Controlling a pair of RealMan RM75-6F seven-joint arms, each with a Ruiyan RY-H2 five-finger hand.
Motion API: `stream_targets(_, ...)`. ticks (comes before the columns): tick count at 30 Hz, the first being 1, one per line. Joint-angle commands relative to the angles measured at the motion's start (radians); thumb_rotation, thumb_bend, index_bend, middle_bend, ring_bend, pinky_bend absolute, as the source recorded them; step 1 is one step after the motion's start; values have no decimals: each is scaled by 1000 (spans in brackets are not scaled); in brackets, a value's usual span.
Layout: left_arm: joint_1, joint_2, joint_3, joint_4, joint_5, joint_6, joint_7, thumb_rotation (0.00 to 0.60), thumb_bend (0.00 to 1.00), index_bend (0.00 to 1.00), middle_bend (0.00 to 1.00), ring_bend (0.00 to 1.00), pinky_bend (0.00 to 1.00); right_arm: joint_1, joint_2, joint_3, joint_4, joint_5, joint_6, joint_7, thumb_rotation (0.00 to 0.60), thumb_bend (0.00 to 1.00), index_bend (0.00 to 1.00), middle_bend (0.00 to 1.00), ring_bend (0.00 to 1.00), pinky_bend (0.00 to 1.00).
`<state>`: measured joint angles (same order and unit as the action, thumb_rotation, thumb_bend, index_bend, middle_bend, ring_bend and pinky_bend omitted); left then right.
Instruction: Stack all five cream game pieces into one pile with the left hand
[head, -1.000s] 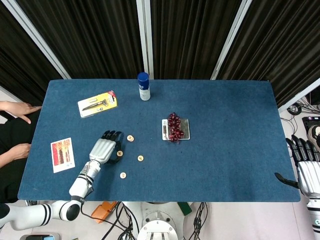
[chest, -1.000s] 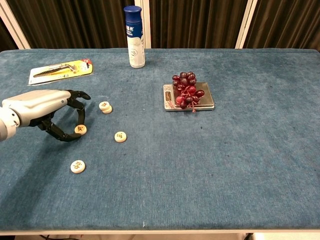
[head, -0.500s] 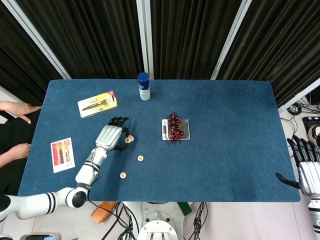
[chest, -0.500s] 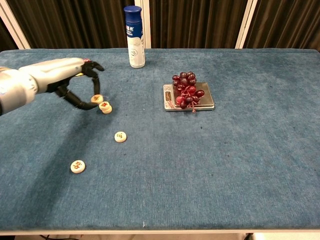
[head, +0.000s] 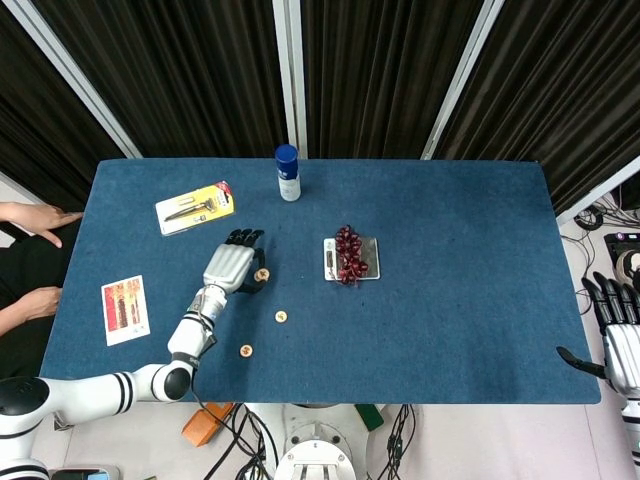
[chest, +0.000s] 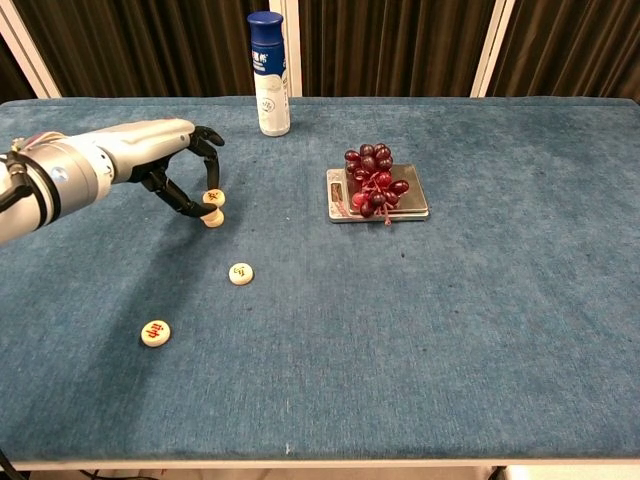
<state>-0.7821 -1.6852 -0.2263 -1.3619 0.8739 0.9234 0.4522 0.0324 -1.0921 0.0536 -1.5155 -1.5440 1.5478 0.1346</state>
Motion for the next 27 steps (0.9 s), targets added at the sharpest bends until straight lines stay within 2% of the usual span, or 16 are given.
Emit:
stream_targets(1, -2, 0, 4, 4, -9, 2, 5, 584, 337, 519, 46, 0, 0, 0, -1, 0, 1, 0, 1, 2, 600, 174, 0, 54, 0, 29)
stream_targets(27, -19, -5, 24, 17, -51, -1, 23, 580, 303, 472, 45, 0, 0, 2, -3, 1, 8, 5, -10, 7, 600, 175, 0, 54, 0, 28)
